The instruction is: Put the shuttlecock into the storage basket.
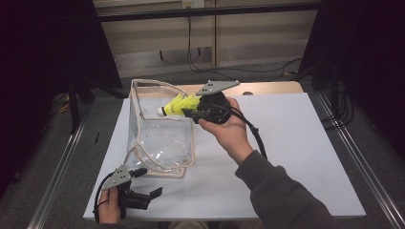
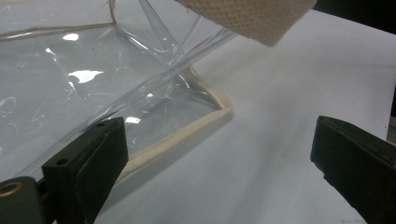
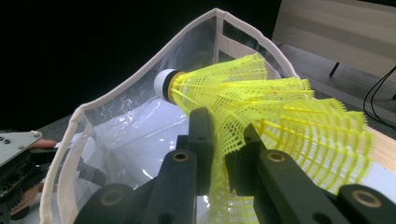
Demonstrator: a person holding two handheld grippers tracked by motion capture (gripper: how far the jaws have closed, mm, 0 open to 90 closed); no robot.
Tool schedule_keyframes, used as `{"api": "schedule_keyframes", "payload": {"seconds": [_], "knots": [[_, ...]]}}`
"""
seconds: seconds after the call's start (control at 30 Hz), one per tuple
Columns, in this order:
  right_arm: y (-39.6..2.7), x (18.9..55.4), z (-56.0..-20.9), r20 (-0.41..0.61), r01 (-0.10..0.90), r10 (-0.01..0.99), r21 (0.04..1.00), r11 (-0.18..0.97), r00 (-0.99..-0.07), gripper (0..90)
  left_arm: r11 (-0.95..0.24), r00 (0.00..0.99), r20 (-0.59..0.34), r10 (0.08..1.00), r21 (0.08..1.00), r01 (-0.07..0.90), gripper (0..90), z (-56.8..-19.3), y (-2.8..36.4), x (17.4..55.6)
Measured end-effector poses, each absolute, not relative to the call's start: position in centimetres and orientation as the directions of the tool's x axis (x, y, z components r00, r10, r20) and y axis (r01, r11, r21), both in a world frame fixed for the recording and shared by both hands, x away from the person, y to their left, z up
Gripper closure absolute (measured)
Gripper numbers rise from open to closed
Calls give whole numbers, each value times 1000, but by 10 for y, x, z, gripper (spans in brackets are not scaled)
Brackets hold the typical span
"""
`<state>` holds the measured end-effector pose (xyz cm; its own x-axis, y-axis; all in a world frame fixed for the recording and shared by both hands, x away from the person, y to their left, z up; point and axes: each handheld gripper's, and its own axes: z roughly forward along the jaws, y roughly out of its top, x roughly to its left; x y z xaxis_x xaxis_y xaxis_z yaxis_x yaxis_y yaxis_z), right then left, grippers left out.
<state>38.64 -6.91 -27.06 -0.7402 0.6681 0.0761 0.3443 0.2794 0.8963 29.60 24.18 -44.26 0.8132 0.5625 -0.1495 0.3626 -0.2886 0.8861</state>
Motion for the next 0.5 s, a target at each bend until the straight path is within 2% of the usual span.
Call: {"api": "schedule_keyframes", "payload": {"seconds": [0.5], "knots": [[-50, 383, -267, 63, 330, 646, 894, 302, -761, 818, -277, 814, -158, 559, 889, 363, 36, -443, 242, 296]]}}
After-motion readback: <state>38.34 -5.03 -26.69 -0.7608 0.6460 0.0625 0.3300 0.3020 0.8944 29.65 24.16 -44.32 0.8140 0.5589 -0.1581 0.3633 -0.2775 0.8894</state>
